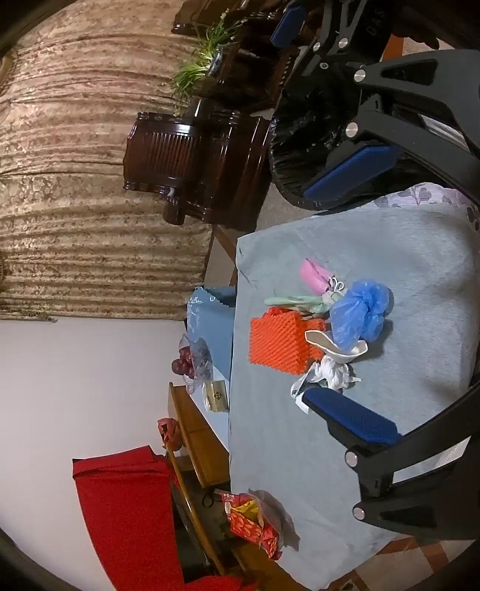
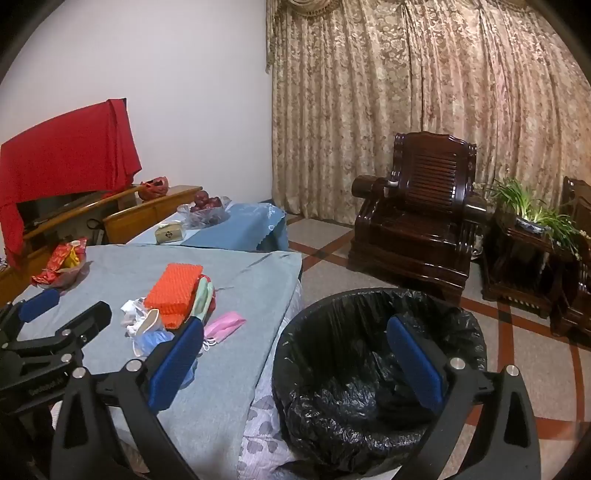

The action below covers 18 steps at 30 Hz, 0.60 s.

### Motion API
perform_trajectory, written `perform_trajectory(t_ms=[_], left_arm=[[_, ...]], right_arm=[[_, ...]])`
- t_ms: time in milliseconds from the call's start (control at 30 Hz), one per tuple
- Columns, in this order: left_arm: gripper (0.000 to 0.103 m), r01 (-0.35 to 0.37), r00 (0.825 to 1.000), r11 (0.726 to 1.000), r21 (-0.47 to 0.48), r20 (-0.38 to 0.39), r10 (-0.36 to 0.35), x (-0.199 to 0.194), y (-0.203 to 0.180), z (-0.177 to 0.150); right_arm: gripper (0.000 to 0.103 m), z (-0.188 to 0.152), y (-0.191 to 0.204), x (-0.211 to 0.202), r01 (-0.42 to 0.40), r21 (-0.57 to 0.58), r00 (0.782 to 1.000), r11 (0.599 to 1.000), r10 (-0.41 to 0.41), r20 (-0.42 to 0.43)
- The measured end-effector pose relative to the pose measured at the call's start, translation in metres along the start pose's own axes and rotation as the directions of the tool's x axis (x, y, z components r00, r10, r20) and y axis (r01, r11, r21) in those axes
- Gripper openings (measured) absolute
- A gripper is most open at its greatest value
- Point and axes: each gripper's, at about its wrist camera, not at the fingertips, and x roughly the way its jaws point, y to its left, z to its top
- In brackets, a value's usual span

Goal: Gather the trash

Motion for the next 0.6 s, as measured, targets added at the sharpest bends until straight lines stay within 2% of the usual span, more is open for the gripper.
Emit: perform_trajectory(t_ms=[600], left_arm=[[0.098, -0.005, 1.000, 1.000, 0.003, 0.000, 0.005, 0.0002, 0.0004, 0.0001]], right_arm=[[0.097, -0.0006, -0.0016, -0.0001, -0.004, 0.010, 1.000, 1.000, 0.004, -0.001]])
